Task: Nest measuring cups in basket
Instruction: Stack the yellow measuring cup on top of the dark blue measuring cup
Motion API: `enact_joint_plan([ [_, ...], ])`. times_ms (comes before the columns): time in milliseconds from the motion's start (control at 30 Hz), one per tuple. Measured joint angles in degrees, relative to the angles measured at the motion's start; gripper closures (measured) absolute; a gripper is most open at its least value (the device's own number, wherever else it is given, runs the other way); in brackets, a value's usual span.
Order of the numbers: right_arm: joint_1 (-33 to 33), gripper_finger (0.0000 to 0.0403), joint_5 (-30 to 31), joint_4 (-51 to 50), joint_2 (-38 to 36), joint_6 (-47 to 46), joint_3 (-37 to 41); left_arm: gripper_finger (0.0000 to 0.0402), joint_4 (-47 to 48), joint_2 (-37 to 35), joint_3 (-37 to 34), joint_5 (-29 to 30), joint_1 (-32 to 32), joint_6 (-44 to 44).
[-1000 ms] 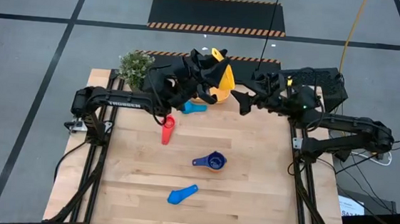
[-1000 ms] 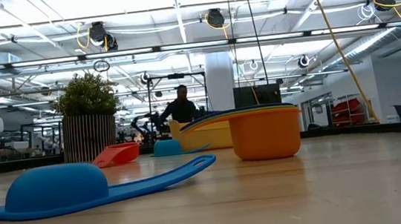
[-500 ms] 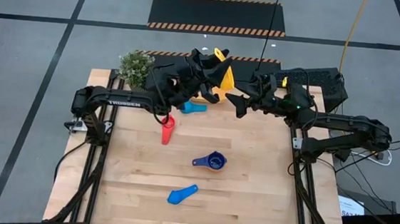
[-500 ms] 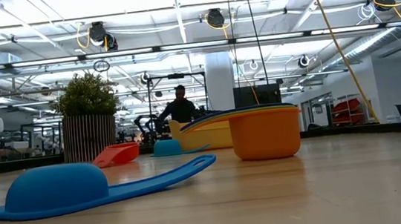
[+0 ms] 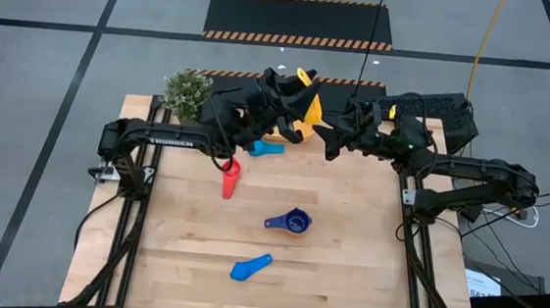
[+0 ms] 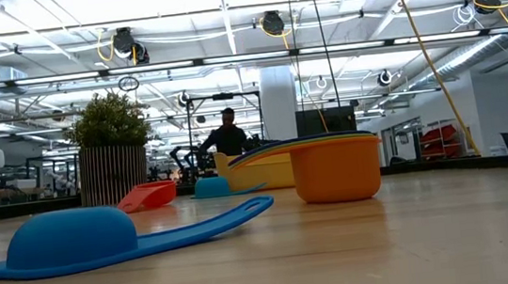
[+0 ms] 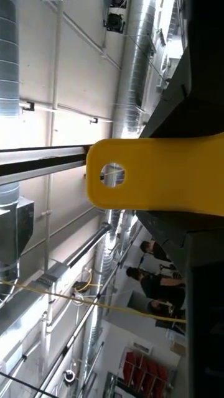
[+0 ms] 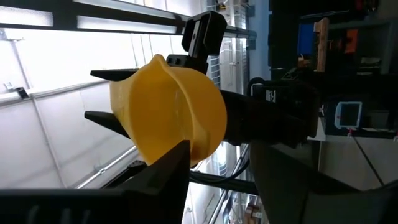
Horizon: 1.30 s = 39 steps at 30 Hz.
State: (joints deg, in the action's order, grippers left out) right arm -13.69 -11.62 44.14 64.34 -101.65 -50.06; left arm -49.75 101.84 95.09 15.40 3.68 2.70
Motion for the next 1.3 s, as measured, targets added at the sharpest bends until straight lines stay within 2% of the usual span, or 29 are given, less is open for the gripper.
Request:
enact_joint_plan([
  [267,0.0,0.0239,1.23,-0.88,0.02,0.13,0.0,0.0245,0.38,0.0,0.0,-0.2,0.0,-0.77],
  [400,-0.09,0.0239,1.26,-0.88,0.01,0.13,0.0,0.0254,0.35,0.0,0.0,-0.5,0.0,-1.05],
  [700,-0.09,0.0254,1.33,-0.84,0.02,0.37,0.0,0.0244,0.35,0.0,0.0,-0.61,0.0,-1.5],
  [833,-0.11,0.0253,1.33,-0.79,0.04,0.37,0.0,0.0255,0.32,0.0,0.0,-1.56,0.0,-1.51],
  [1133,-0.09,0.0228,1.31,-0.96,0.07,0.15,0.0,0.0245,0.24,-0.02,0.0,-2.42,0.0,-1.48],
  [1300,-0.09,0.0208,1.31,-0.9,0.07,0.15,0.0,0.0255,0.13,-0.04,0.0,-3.24,0.0,-1.66],
])
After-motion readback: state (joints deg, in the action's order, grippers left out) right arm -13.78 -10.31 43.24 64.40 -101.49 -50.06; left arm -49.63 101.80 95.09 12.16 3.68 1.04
